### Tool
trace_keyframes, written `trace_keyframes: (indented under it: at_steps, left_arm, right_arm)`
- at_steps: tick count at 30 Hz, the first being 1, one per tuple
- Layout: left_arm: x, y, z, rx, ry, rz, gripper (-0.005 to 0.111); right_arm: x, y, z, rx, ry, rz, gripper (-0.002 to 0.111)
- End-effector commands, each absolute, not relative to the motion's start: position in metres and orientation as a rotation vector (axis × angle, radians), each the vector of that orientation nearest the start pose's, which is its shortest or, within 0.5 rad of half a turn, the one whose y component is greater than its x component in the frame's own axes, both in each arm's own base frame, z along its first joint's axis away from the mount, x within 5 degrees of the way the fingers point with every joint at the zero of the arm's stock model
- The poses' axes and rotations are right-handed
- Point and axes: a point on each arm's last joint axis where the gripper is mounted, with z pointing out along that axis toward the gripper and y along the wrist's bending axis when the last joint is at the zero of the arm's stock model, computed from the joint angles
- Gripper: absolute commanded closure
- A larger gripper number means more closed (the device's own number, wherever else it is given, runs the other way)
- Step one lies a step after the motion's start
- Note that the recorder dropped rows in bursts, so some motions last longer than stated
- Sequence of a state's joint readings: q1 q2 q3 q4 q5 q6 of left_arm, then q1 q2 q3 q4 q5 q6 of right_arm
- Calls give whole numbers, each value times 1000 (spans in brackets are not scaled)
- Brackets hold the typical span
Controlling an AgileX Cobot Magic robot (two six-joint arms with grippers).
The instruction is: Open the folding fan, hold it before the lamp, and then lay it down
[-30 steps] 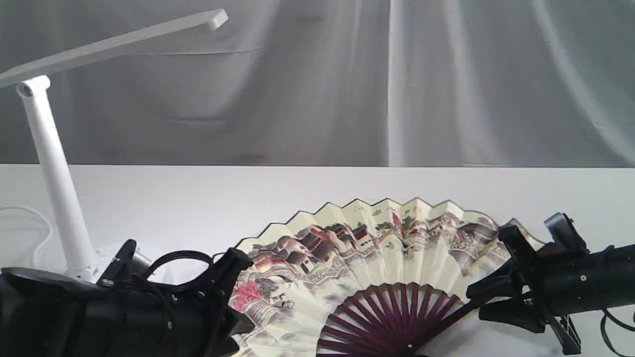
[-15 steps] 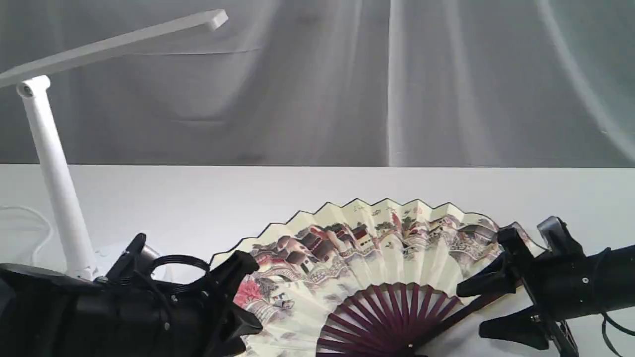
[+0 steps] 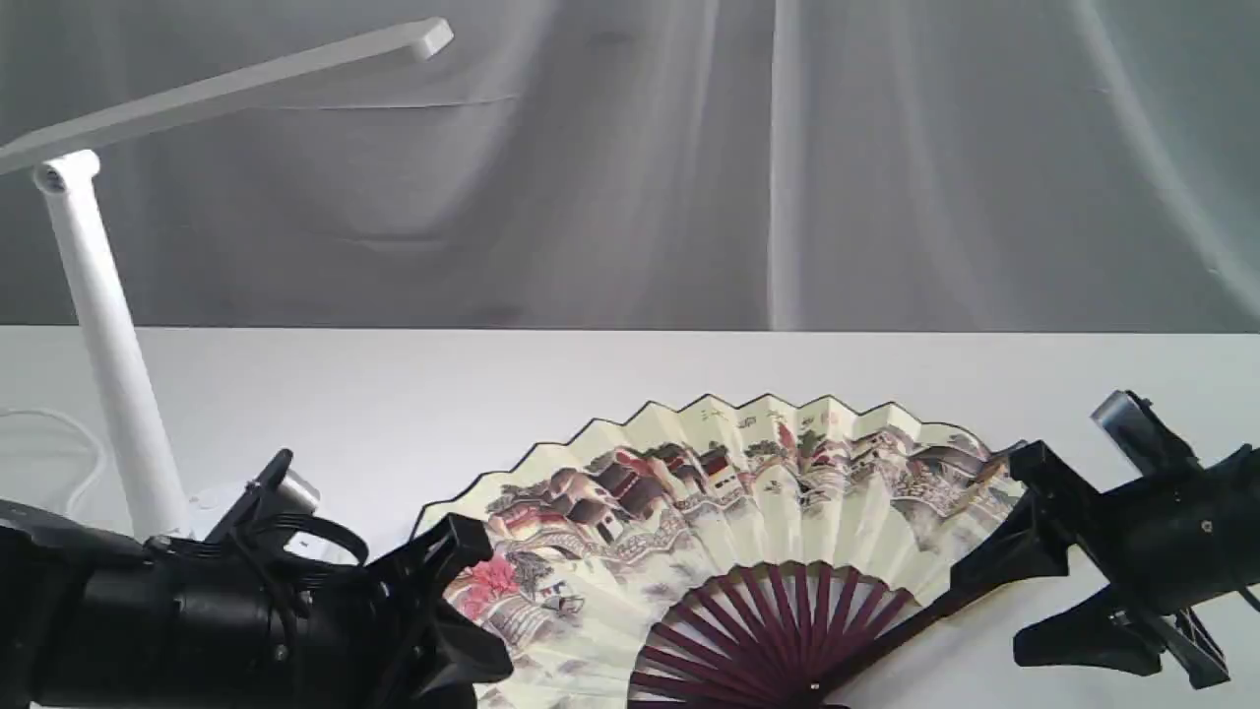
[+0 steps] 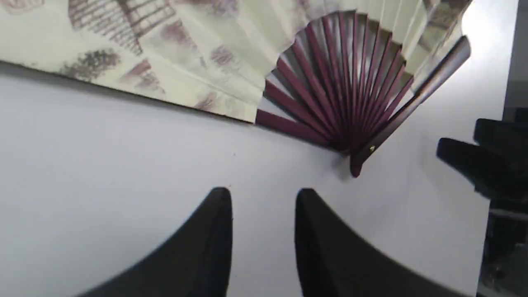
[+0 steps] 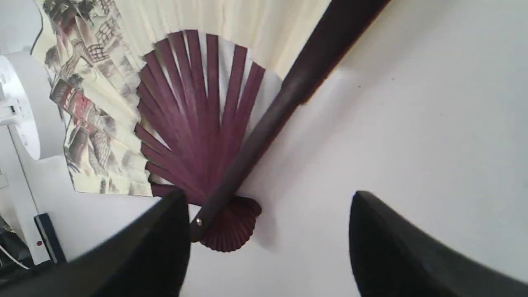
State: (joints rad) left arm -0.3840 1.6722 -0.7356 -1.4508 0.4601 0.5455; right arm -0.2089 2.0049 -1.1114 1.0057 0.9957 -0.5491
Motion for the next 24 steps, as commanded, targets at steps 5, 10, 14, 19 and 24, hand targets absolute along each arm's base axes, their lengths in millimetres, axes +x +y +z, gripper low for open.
trace_keyframes:
  at_steps: [5, 10, 14, 19, 24]
  left_arm:
    - [257, -133, 157, -448, 2791, -944, 79]
    - [260, -128, 157, -498, 2781, -927, 79]
    - [259, -128, 157, -490, 2783, -929, 79]
    - [259, -128, 157, -490, 2783, -929, 79]
    - [260, -128, 157, -491, 2780, -925, 79]
  right_arm:
    - [350, -7, 139, 444, 2805, 1212, 51]
    - [352, 2, 135, 391, 2818, 1149, 51]
    - [356, 5, 134, 402, 2801, 1107, 51]
    - [364, 4, 135, 498, 2721, 1089, 51]
    - [368, 16, 135, 494, 2702, 1065, 53]
